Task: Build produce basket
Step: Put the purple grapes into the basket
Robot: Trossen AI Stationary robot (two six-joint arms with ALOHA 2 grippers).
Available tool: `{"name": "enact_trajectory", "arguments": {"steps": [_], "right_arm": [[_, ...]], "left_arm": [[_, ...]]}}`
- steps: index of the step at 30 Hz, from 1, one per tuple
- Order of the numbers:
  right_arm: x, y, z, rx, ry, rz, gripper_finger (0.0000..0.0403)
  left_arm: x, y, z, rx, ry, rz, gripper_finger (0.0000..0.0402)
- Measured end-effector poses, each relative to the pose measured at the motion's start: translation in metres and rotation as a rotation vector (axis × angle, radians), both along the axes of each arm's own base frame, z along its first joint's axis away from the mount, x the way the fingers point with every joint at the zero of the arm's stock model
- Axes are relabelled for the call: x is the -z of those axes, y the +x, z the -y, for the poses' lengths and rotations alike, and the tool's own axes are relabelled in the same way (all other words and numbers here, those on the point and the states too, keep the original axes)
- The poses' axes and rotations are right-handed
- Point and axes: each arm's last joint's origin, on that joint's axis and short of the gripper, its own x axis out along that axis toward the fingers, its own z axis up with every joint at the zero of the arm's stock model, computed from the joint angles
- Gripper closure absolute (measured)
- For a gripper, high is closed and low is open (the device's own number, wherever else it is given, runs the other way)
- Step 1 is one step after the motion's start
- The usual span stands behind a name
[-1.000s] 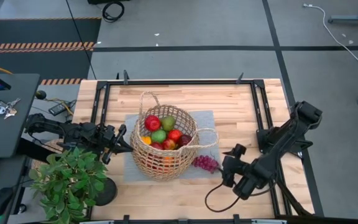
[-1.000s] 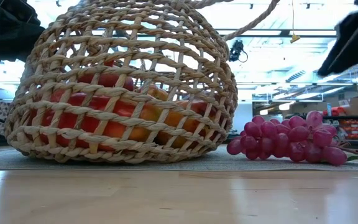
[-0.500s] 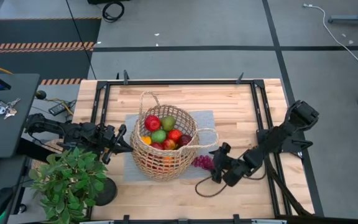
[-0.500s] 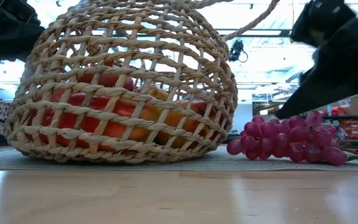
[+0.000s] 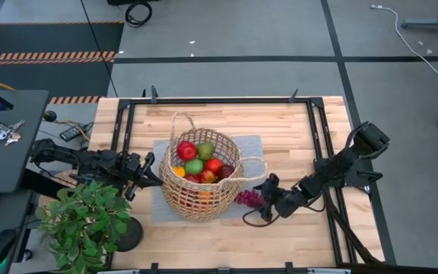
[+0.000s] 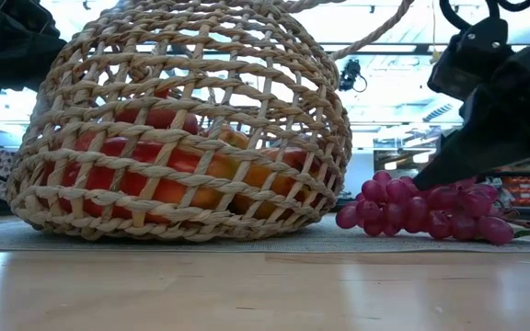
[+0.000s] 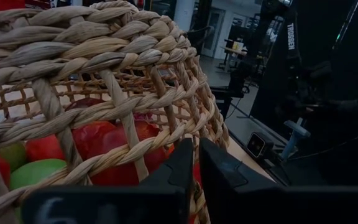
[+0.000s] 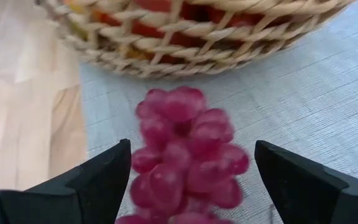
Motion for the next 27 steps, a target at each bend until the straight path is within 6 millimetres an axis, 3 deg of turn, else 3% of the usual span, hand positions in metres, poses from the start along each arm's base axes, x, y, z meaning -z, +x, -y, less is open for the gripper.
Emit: {"name": "enact_trajectory", "arguments": {"steps": [6, 14, 23, 27], "right_arm": [[0.002, 0.0, -0.003, -0.027, 0.015, -0.001, 0.0058], [0.029, 0.006, 0.0, -0.03, 0.035, -0.091, 0.0058], [0.02, 0.006, 0.0, -0.043, 0.047, -0.059, 0.0059], [0.019, 0.006, 0.0, -0.047, 0.048, -0.065, 0.008]], "left_arm": [[0.0, 0.0, 0.0, 0.0, -0.001, 0.0, 0.0373], [0.0, 0.0, 0.0, 0.0, 0.0, -0.001, 0.0367], [0.0, 0.0, 0.0, 0.0, 0.0, 0.0, 0.0373], [0.0, 0.0, 0.0, 0.0, 0.0, 0.0, 0.0371]]}}
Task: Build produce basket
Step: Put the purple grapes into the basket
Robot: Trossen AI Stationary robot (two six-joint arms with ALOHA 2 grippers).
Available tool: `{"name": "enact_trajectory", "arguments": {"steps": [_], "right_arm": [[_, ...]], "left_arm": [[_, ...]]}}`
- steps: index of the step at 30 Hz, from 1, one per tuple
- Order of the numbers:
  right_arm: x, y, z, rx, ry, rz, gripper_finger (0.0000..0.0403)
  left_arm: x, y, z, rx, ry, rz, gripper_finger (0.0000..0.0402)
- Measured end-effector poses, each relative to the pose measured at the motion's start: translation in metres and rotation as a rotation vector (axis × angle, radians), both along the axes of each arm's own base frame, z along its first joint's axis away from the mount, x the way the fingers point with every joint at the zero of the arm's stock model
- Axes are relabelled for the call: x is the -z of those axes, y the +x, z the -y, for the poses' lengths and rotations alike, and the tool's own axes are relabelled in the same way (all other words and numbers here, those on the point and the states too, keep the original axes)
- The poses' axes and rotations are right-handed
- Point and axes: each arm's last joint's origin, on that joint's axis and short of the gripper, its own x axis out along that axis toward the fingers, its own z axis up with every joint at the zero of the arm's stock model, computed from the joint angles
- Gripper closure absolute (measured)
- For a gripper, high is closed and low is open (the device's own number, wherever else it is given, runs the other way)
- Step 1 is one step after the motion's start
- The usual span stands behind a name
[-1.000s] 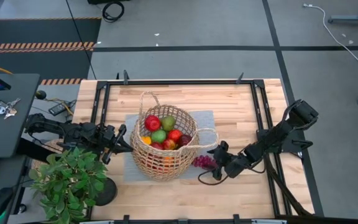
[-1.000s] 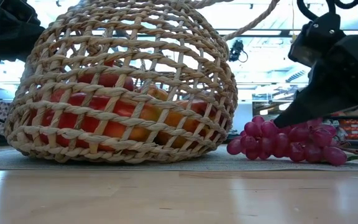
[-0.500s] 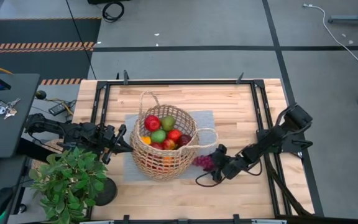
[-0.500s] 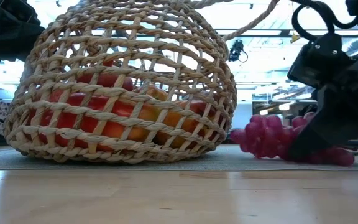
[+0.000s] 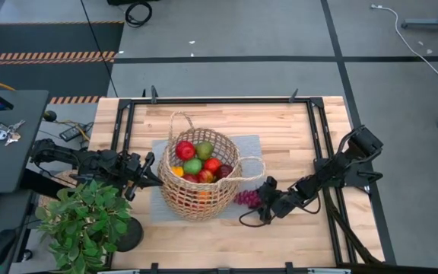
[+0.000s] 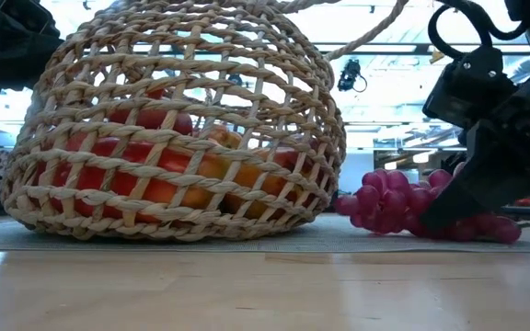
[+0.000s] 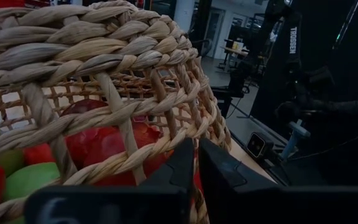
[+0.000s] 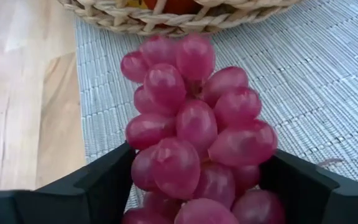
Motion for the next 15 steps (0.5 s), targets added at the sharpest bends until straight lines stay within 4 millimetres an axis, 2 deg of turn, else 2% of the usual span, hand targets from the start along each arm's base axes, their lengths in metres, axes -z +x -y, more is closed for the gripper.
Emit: {"name": "enact_trajectory", "arguments": {"steps": [8, 15], "right_arm": [[0.0, -0.001, 0.0, 0.003, 0.003, -0.01, 0.0142], [-0.017, -0.001, 0.001, -0.014, 0.0, 0.048, 0.0168]], "left_arm": [[0.0, 0.0, 0.0, 0.0, 0.0, 0.0, 0.0369], [0.0, 0.0, 0.0, 0.0, 0.0, 0.0, 0.0372]]}}
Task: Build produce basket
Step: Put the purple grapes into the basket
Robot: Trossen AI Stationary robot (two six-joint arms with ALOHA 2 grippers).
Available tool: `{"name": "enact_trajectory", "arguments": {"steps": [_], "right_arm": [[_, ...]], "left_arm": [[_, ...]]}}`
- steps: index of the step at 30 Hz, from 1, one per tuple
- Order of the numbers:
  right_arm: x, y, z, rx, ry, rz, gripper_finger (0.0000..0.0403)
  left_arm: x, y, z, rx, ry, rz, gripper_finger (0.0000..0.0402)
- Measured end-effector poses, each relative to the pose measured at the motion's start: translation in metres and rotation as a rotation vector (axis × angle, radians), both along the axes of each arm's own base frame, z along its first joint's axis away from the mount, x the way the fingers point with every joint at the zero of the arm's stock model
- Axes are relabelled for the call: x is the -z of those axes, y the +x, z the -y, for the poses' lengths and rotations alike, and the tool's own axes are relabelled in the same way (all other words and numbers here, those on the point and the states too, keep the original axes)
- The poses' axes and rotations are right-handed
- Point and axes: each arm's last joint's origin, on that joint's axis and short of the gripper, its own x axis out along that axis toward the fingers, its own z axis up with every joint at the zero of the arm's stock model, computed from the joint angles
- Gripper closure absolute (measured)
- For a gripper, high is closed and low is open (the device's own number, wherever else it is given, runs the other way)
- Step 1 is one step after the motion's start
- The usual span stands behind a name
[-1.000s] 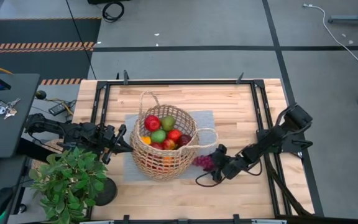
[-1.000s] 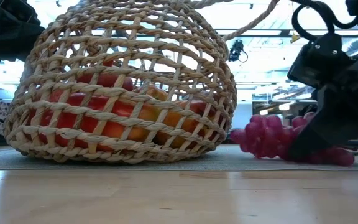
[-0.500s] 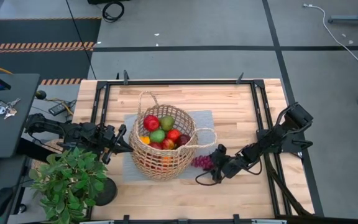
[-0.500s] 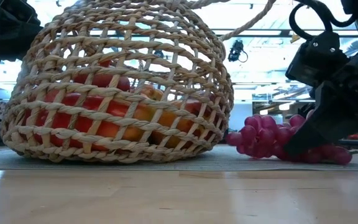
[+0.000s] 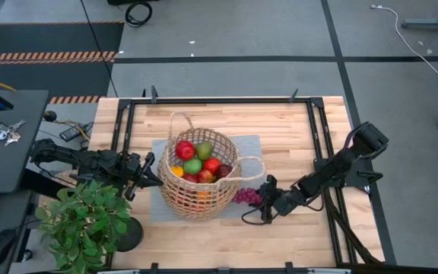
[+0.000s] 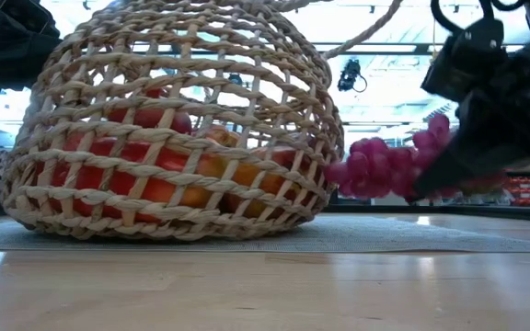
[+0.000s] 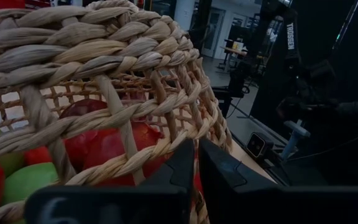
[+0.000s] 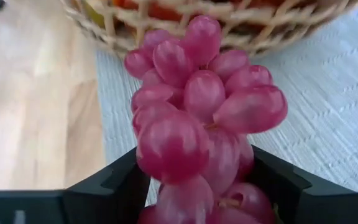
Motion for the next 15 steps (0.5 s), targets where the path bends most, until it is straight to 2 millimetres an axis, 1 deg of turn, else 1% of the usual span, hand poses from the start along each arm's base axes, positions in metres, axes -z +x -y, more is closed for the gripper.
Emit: {"name": "enact_trajectory", "arguments": {"steps": [6, 12, 15], "right_arm": [[-0.018, -0.001, 0.001, -0.015, 0.011, 0.065, 0.0174], [-0.032, -0.002, 0.001, -0.028, 0.017, 0.112, 0.0174], [-0.04, -0.005, -0.002, -0.067, 0.023, 0.138, 0.0174]], "left_arm": [[0.0, 0.0, 0.0, 0.0, 0.0, 0.0, 0.0366], [0.0, 0.0, 0.0, 0.0, 0.0, 0.0, 0.0373], [0.0, 0.0, 0.0, 0.0, 0.0, 0.0, 0.0373]]}}
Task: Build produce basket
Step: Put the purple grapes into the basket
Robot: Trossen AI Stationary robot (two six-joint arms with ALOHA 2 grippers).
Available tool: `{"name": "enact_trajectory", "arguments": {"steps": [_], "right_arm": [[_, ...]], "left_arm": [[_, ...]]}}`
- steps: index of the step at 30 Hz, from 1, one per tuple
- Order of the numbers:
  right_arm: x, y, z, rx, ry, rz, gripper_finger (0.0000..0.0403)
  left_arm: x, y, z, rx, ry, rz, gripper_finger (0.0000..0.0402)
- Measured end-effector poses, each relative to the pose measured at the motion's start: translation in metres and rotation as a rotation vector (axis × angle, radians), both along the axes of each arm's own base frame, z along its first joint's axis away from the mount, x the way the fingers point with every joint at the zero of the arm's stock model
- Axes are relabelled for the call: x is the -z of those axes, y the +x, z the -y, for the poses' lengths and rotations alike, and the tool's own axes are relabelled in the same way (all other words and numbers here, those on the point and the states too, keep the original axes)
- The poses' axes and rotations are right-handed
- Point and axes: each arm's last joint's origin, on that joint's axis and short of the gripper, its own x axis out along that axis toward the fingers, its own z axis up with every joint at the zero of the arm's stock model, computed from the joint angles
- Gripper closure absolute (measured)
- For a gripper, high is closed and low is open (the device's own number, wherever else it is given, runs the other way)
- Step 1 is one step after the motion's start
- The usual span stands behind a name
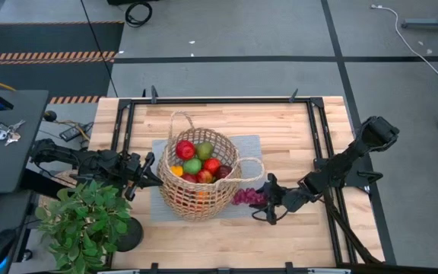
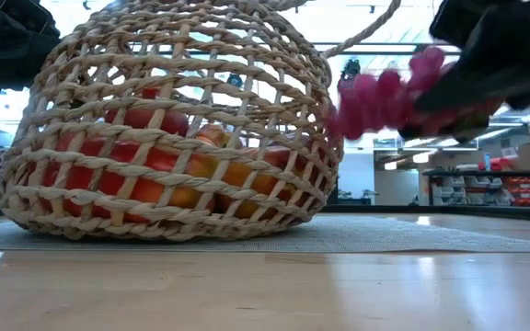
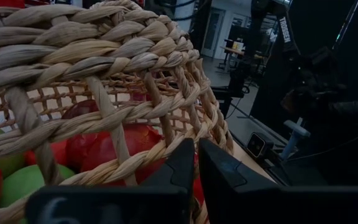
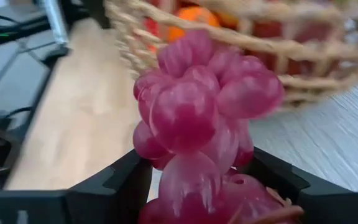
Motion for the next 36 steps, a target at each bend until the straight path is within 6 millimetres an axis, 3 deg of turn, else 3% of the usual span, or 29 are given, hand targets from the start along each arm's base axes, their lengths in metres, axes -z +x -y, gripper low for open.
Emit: {"name": "enact_trajectory", "arguments": {"steps": [13, 24, 31, 36], "right_arm": [[-0.038, -0.01, -0.025, -0.206, 0.025, 0.26, 0.0174], [-0.073, -0.011, -0.033, -0.333, 0.112, 0.592, 0.0174], [-0.111, -0.004, -0.039, -0.344, 0.061, 0.754, 0.0174], [-0.14, 0.01, -0.042, -0.308, -0.074, 0.775, 0.0174]], "left_arm": [[0.0, 0.0, 0.0, 0.0, 0.0, 0.0, 0.0373], [0.0, 0.0, 0.0, 0.0, 0.0, 0.0, 0.0367], [0.0, 0.0, 0.0, 0.0, 0.0, 0.0, 0.0373], [0.0, 0.0, 0.0, 0.0, 0.0, -0.001, 0.0367]]}}
